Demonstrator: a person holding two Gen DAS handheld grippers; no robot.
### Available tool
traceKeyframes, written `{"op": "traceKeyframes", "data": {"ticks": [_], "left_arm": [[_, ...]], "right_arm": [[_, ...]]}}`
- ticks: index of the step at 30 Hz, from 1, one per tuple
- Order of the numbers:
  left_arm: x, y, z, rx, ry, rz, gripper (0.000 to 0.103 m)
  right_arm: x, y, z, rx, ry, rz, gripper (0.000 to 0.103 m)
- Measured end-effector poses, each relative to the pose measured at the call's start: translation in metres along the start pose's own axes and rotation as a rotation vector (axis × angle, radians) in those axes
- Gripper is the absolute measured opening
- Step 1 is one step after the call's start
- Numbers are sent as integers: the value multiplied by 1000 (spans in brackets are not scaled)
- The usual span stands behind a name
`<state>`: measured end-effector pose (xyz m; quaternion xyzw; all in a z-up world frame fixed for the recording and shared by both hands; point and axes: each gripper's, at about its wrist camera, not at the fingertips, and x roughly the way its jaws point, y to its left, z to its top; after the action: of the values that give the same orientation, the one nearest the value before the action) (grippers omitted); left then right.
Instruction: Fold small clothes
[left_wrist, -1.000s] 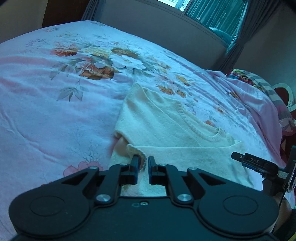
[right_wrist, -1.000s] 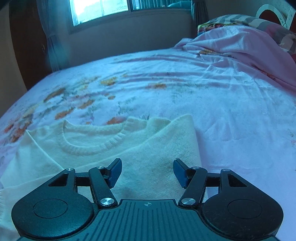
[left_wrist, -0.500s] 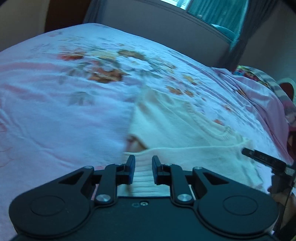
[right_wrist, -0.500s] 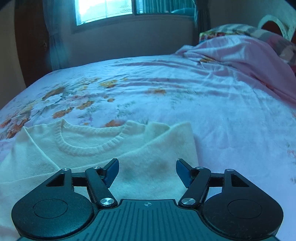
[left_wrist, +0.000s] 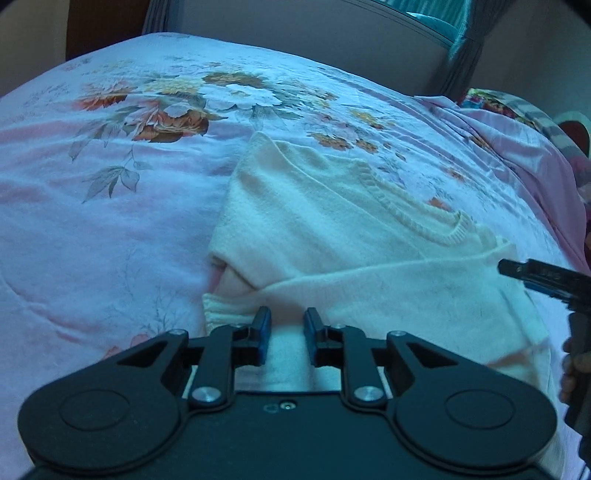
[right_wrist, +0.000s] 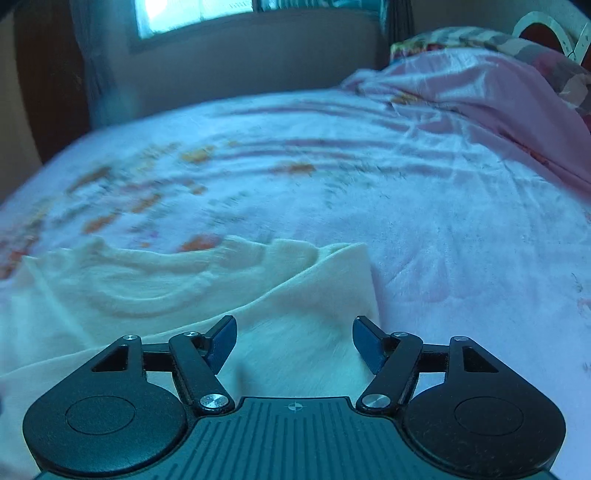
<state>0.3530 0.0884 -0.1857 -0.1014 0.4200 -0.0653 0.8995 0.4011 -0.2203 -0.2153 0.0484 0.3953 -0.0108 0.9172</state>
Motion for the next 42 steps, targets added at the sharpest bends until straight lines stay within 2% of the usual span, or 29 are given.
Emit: {"op": "traceKeyframes", "data": {"ticks": [3,5,8,10,11,13,16,19,23,26,33,35,38,42], "left_arm": [[-11,-4,-14,39,-9,12,19],[-15,-6,-21,52,-8,20,19],[-26,-7,-24,47,7,22,19],[-34,-8,-28,51,7,19,21],[-36,-9,-32,55,10,23,21],[-38,-12,-40,72,12,41,21],[-50,-17,-53,95,32,36,23],[-61,-17,-71,114,37,38,24],[-78,-16,-91,121,40,38,24],[-93,-12,-103,109,49,27,24],[-129,-2,-137,137,51,16,24],[-137,-1,-144,133,55,12,26],[-146,0,-155,140,58,16,26],[-157,3,-167,151,60,16,26]], "right_arm": [[-34,14,-35,-93,-1,15,69],[-32,10,-58,-102,44,5,69],[-49,11,-54,-60,52,-12,69],[-74,14,-53,-33,-7,12,69],[-80,14,-58,-21,-2,22,69],[-70,15,-73,-36,128,-5,69],[-98,11,-86,6,100,-2,69],[-134,18,-102,-22,59,18,70],[-153,26,-139,-50,121,32,70],[-168,30,-161,-77,119,16,70],[-214,30,-188,-43,94,66,70],[-226,34,-197,-58,84,79,70],[-229,41,-218,-119,122,64,70],[-247,40,-228,-118,117,66,70]]}}
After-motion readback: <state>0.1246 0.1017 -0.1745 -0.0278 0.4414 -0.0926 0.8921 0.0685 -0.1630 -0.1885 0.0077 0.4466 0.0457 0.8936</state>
